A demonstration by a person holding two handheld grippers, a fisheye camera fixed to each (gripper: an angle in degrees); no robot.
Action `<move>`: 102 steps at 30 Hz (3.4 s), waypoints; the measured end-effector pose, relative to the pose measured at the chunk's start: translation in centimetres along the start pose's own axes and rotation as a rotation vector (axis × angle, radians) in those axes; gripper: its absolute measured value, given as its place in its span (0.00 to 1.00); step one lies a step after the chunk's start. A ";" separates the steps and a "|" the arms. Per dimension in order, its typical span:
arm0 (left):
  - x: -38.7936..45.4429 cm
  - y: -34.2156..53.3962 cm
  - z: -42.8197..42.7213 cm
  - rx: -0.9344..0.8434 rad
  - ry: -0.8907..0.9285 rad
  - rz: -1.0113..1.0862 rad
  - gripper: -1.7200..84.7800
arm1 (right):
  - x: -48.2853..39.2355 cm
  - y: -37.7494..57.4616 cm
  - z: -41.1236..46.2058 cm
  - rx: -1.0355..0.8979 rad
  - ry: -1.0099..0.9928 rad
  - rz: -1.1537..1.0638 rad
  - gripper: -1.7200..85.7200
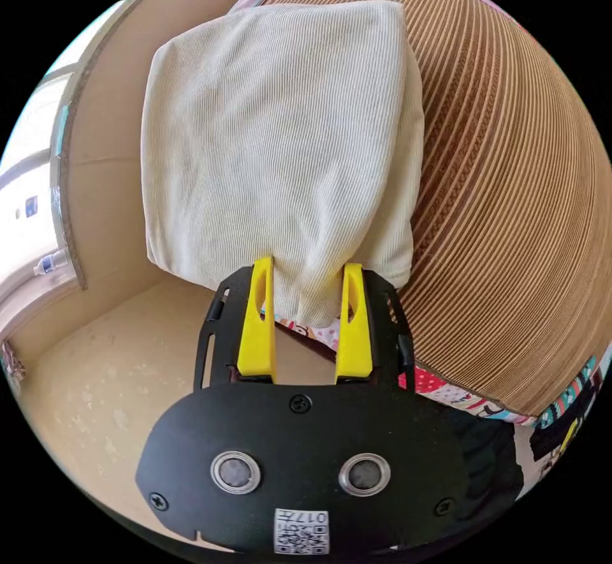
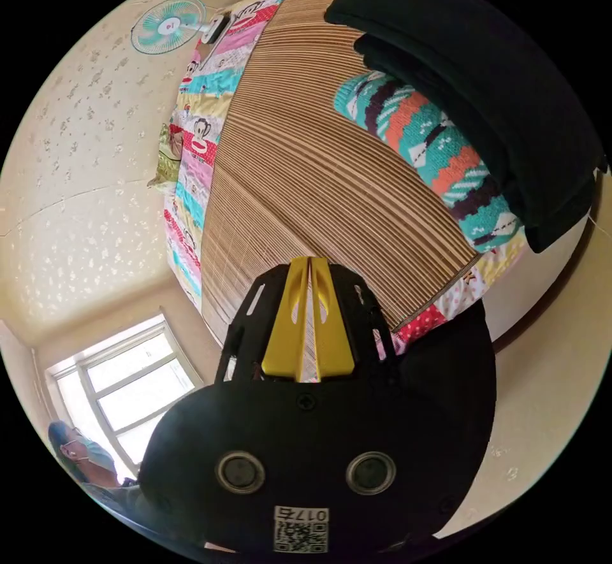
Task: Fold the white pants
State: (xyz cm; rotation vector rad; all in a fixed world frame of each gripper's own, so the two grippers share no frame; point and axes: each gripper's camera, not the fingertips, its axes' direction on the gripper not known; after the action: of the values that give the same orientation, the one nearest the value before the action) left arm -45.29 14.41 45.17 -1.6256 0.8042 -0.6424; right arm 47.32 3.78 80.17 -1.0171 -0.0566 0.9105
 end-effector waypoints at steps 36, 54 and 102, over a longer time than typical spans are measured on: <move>9.4 28.6 -4.3 0.359 1.404 -0.028 0.13 | 2.3 -12.8 3.3 -0.534 -0.558 0.059 0.12; 40.1 46.0 9.1 0.037 1.088 0.464 0.08 | 6.8 -19.5 9.3 -0.695 -0.064 -0.086 0.18; 53.1 70.0 -5.9 0.813 0.921 1.021 0.04 | 12.0 -0.3 -14.0 -0.731 -1.302 -0.035 0.28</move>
State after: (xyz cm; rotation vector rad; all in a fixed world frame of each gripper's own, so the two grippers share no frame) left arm -28.57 -38.81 -22.97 -0.0109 1.5834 -0.7786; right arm 61.37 1.93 68.28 -0.8922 -1.5797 1.4292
